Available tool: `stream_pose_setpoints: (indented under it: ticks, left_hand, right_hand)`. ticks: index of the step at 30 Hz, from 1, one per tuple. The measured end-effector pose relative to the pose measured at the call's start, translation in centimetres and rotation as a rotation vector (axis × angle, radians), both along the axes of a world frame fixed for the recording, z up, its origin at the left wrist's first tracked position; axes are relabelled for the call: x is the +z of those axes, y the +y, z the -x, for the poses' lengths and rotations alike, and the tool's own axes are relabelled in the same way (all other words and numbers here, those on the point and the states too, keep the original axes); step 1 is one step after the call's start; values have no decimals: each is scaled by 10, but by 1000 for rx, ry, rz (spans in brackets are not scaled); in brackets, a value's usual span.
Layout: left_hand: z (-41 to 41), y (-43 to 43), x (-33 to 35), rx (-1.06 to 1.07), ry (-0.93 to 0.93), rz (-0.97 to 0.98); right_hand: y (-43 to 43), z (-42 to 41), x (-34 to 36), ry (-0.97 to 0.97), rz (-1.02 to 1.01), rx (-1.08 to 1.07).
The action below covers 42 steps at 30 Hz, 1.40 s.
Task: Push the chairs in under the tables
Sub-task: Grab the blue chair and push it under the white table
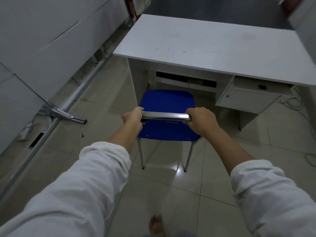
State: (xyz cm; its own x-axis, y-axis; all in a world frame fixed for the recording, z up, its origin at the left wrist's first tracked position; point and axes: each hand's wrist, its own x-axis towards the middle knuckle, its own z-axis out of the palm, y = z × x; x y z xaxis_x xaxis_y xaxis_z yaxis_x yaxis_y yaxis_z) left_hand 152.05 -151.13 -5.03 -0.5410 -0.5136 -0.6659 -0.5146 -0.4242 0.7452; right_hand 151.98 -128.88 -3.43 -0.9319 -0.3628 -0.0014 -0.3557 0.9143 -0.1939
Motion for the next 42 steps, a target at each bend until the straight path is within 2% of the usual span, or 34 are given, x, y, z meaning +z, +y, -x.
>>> stream_pose_setpoints:
  ticks: [3, 5, 8, 11, 13, 15, 20, 27, 42]
  left_hand:
    - [23, -14, 4, -123, 20, -8]
    - [36, -24, 4, -158, 35, -1]
    - [50, -36, -7, -175, 2, 37]
    - [52, -35, -10, -120, -1, 78]
    - [51, -28, -8, -94, 5, 93]
    - [51, -26, -10, -41, 35, 113]
    - [57, -20, -9, 10, 85, 120]
    - [84, -12, -6, -6, 100, 125]
    - [208, -3, -2, -29, 140, 122]
  right_hand:
    - [-3, 1, -6, 58, 185, -37]
    - [-2, 3, -10, 29, 272, -115]
    - [1, -3, -19, -101, 414, -370]
    - [-8, 3, -22, -277, 748, -603]
    - [-16, 13, -22, -326, 893, -778]
    - [-22, 20, -26, -275, 925, -840]
    - [-23, 28, -32, -132, 968, -830]
    - [-10, 55, -27, -114, 992, -753]
    - [0, 169, -18, -83, 1049, -715]
